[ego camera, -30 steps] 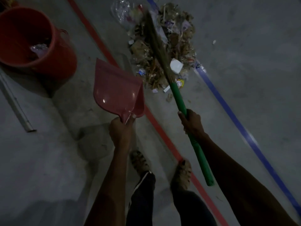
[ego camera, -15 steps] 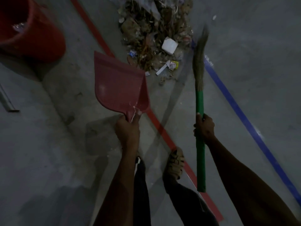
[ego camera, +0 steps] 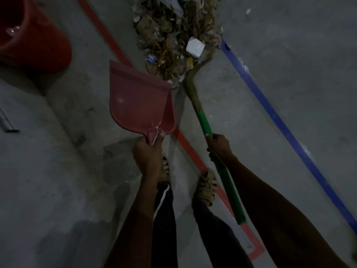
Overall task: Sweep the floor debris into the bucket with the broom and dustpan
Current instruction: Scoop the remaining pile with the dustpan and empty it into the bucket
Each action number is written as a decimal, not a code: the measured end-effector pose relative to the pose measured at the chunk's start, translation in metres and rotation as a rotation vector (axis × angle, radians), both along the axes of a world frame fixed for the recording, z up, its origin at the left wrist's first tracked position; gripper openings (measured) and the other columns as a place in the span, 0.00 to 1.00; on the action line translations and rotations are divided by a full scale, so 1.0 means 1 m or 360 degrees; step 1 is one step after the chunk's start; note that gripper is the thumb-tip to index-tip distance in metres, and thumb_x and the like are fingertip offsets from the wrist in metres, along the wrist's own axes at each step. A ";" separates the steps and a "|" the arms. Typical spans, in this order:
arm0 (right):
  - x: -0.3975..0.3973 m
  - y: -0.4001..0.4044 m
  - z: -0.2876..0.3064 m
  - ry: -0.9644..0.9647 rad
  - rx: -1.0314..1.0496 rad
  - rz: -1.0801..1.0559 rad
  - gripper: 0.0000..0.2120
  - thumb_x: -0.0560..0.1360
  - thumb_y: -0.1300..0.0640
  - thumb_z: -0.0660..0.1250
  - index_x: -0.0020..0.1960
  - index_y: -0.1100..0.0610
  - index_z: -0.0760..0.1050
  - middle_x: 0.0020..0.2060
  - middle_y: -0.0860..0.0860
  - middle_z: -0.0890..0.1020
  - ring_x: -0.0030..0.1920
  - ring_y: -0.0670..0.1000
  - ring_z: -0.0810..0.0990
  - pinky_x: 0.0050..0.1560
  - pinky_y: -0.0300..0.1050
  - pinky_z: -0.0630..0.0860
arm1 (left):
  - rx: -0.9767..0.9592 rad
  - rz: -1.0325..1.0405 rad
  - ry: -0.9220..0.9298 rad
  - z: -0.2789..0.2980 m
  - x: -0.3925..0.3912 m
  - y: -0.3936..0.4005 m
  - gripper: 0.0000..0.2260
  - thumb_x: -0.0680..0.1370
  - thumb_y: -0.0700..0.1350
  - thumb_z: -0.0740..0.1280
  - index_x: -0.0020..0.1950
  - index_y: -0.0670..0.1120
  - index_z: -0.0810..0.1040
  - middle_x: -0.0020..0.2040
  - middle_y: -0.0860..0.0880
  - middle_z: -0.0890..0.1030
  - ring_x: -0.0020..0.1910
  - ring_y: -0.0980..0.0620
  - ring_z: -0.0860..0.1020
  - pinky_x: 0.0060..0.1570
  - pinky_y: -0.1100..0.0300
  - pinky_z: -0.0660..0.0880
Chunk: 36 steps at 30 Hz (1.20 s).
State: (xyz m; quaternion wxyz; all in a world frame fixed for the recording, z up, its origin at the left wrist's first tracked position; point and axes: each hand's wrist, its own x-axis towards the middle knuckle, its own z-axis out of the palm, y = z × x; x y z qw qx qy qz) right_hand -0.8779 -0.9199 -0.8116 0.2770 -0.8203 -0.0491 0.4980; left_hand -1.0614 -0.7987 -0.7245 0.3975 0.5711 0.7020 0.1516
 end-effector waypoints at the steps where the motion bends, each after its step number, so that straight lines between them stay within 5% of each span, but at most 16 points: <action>1: 0.000 -0.001 0.003 -0.0028 0.0020 -0.0018 0.19 0.83 0.48 0.61 0.57 0.64 0.77 0.34 0.59 0.81 0.26 0.55 0.79 0.27 0.46 0.78 | -0.0022 0.0000 0.0000 0.002 0.001 0.001 0.23 0.69 0.65 0.73 0.35 0.44 0.78 0.32 0.49 0.82 0.30 0.48 0.81 0.32 0.47 0.81; 13: 0.009 -0.026 0.059 -0.0190 0.0242 -0.0272 0.22 0.83 0.49 0.62 0.72 0.61 0.71 0.33 0.61 0.79 0.23 0.54 0.76 0.22 0.49 0.77 | -0.0132 -0.0145 -0.0039 0.013 0.027 0.031 0.23 0.68 0.65 0.74 0.35 0.45 0.78 0.29 0.47 0.81 0.26 0.45 0.80 0.27 0.43 0.79; 23: 0.041 0.016 0.092 -0.0429 0.0306 -0.0265 0.21 0.84 0.50 0.60 0.74 0.58 0.70 0.34 0.60 0.79 0.25 0.54 0.77 0.24 0.47 0.78 | -0.0253 -0.0296 -0.0039 0.022 0.053 0.067 0.25 0.66 0.67 0.74 0.34 0.43 0.79 0.29 0.45 0.82 0.26 0.46 0.81 0.27 0.48 0.80; 28: 0.076 0.060 0.077 -0.0454 0.0210 -0.0194 0.19 0.84 0.50 0.61 0.67 0.62 0.69 0.41 0.61 0.81 0.30 0.55 0.81 0.27 0.49 0.80 | -0.0465 -0.0307 -0.0127 0.032 0.075 0.099 0.21 0.65 0.55 0.81 0.41 0.39 0.80 0.30 0.42 0.81 0.20 0.50 0.78 0.19 0.63 0.70; 36: 0.151 0.127 0.010 -0.0667 0.0024 0.0153 0.16 0.83 0.50 0.61 0.63 0.59 0.63 0.45 0.57 0.80 0.35 0.55 0.78 0.32 0.50 0.76 | -0.0656 -0.0169 -0.0060 -0.026 0.084 0.124 0.24 0.62 0.50 0.83 0.43 0.35 0.78 0.27 0.42 0.77 0.18 0.50 0.73 0.19 0.63 0.67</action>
